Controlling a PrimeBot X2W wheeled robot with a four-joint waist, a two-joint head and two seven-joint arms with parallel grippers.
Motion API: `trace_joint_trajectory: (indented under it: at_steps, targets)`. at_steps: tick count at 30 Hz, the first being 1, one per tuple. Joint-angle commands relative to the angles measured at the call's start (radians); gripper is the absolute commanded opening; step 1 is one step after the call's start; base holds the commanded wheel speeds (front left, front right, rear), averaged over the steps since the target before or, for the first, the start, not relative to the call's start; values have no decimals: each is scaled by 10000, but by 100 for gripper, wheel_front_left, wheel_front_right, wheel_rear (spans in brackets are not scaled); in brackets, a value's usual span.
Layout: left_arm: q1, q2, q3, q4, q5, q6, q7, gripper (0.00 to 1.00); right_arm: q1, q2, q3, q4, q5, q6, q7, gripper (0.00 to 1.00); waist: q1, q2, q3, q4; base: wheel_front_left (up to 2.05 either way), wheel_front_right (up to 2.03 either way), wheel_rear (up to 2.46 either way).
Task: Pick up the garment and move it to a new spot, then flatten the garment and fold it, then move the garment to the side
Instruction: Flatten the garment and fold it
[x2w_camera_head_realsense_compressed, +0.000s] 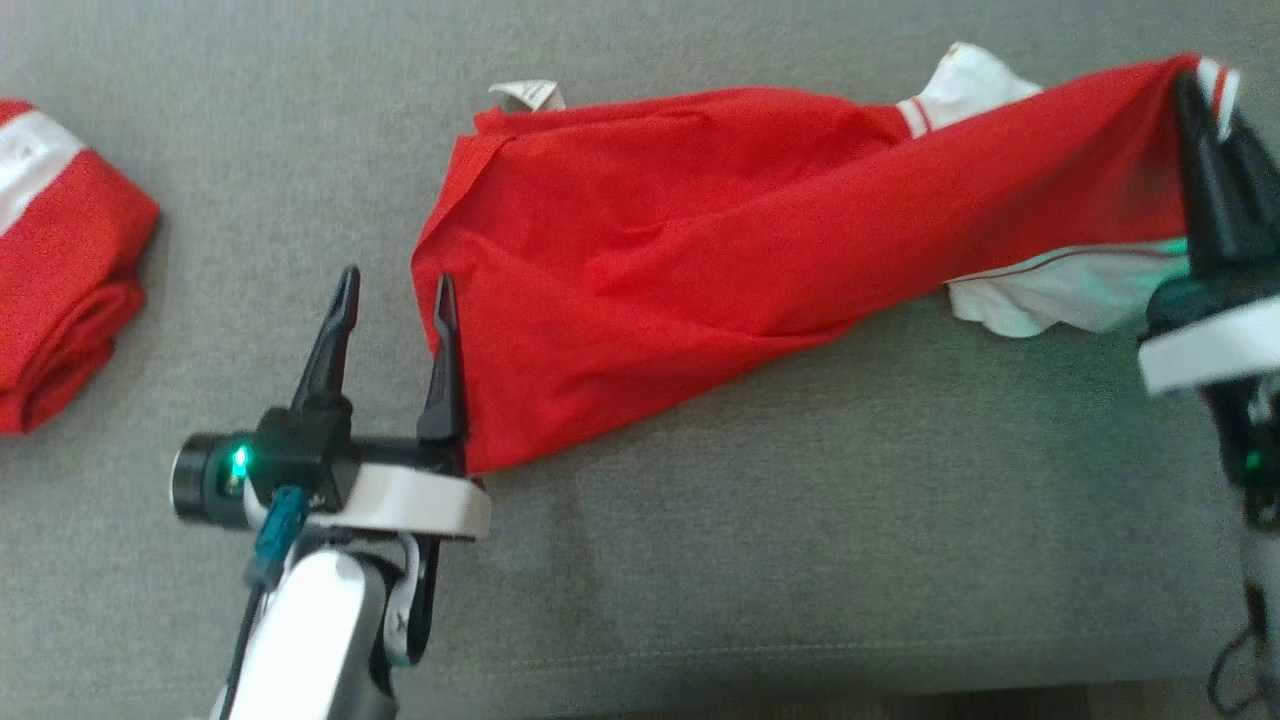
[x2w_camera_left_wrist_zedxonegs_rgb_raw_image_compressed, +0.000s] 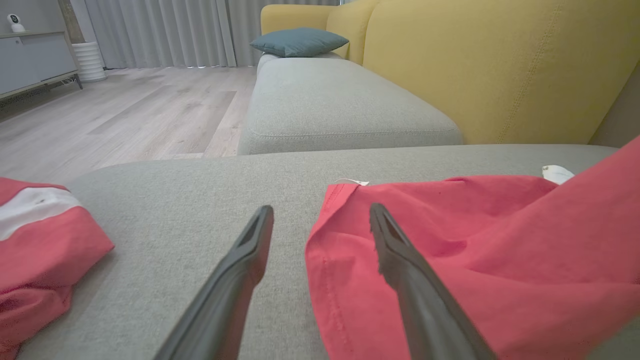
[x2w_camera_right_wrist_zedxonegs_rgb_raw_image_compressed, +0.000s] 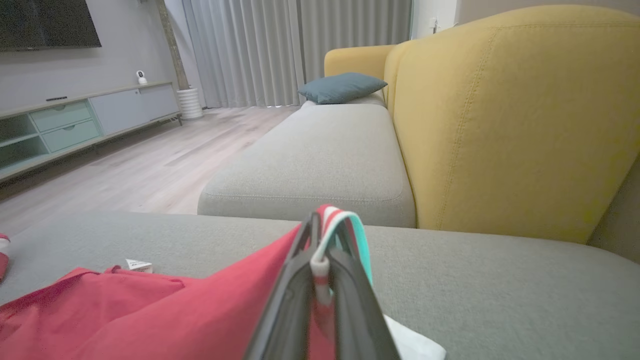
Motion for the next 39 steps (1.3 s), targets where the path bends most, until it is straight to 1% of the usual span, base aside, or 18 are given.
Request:
trace_joint_trajectory:
  at_steps: [1,8,9,12,13,14,15,18,21,23,26,29,32,39]
  targets:
    - [-434,53,255,-383,136,-54,-51,100,-540,-288,197,163,204,40,-187,0,0,-1,399,213,0,0,0]
    - [-877,-65,190,-383,279,-142,-51,100,-2332,-620,626,2923,893,40,-1053,0,0,-1,968,492,0,0,0]
    - [-877,-65,190,-383,279,-142,-51,100,-2332,-620,626,2923,893,40,-1053,0,0,-1,968,492,0,0,0]
    - [-960,-98,183,-354,330,-163,-51,100,-3001,-735,874,4101,1135,40,-1392,0,0,-1,1040,540,0,0,0]
    - [-981,-104,192,-340,342,-169,-51,100,-3191,-757,990,4436,1213,40,-1519,4,0,-1,1045,544,0,0,0]
    - [-993,-109,205,-329,352,-173,-51,100,-3347,-787,1091,4772,1243,40,-1640,41,0,-1,1031,542,0,0,0]
    - [-990,-115,221,-320,361,-172,-51,100,-3472,-783,1190,5059,1285,40,-1764,100,0,-1,1004,534,0,0,0]
    - [-925,-125,292,-283,370,-151,-51,100,-3677,-814,1479,5667,1286,40,-2231,100,0,-1,854,479,0,0,0]
    - [-795,-131,377,-255,367,-110,-51,100,-3584,-958,1682,5961,1038,40,-2688,100,0,-1,619,381,0,0,0]
    - [-681,-115,461,-260,350,-86,-51,100,-3372,-1050,1761,5958,840,40,-2906,100,0,-1,454,291,0,0,0]
    - [-472,-81,577,-272,331,-51,-51,100,-2841,-1114,1695,5630,574,40,-3186,100,0,-1,159,158,0,0,0]
    - [-259,-38,684,-286,310,-26,-51,100,-2106,-1041,1434,4920,250,40,-3343,100,0,-1,-119,51,0,0,0]
    - [-49,0,761,-315,302,-9,-51,100,-1193,-748,1151,3899,-131,40,-3341,100,0,-1,-385,-36,0,0,0]
    - [400,48,841,-354,283,15,-51,100,1221,468,674,1523,-834,40,-2641,100,0,-1,-888,-134,0,0,0]
